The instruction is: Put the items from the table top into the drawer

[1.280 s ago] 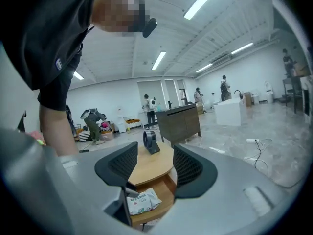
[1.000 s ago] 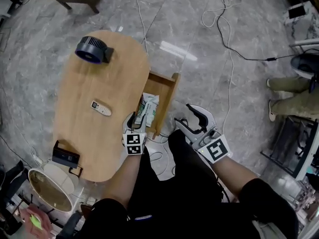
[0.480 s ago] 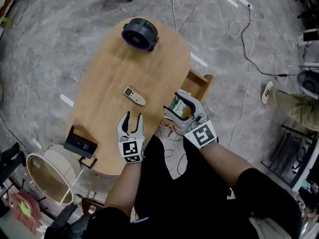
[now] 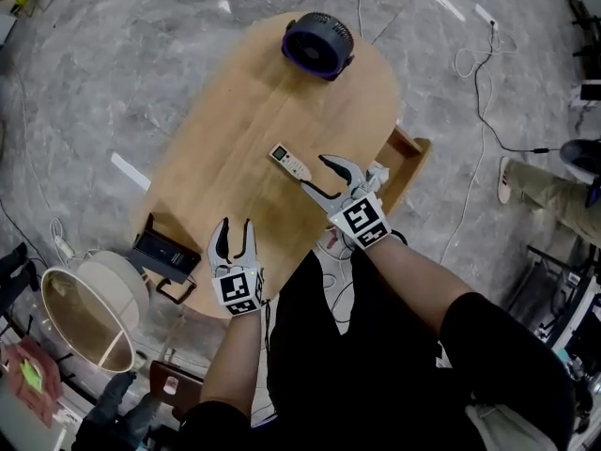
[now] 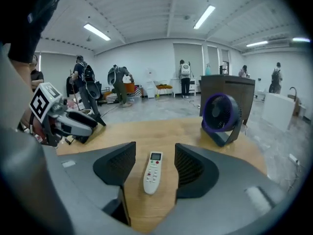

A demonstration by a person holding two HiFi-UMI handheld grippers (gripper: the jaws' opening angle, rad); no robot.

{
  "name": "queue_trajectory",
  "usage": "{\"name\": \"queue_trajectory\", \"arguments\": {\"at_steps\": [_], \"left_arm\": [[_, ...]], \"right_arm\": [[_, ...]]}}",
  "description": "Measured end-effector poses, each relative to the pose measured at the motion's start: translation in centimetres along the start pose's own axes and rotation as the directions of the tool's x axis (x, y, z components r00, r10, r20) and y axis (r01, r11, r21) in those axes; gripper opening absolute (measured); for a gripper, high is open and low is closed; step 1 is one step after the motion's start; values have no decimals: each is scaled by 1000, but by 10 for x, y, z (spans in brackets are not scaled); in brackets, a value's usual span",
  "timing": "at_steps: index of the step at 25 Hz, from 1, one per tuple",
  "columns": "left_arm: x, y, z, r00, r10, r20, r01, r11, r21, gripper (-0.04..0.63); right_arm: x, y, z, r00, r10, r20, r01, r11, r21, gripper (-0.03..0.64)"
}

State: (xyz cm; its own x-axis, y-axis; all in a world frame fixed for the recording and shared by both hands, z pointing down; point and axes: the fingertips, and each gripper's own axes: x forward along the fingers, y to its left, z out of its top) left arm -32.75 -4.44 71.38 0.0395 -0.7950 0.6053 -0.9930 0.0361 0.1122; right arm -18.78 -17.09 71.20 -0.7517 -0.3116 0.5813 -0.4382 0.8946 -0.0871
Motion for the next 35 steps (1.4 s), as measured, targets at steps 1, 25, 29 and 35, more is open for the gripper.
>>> {"name": "queue_trajectory", "arguments": {"at_steps": [1,25,29,35], "left_arm": [[-6,7,-4,1000,13,-2,-13,1000,-10,201],[-37,71,-45,993,104,-60,-109,990,-89,199],[-31,69,-35,994,100,-39,-103,991,-80,199],[-11,50,-4,998,54,23,-54,998,-20,199]], "right_arm": [[10,0,-7,999,5,-36,-5,1000,4,267],[110,-2,-95,898,28,-440,-41,999,-20,220],[111,-1,-95,890,24,-455,-48,998,-42,225],[103,-1,-77,921,45,-387,-66,997,-42,224]]}}
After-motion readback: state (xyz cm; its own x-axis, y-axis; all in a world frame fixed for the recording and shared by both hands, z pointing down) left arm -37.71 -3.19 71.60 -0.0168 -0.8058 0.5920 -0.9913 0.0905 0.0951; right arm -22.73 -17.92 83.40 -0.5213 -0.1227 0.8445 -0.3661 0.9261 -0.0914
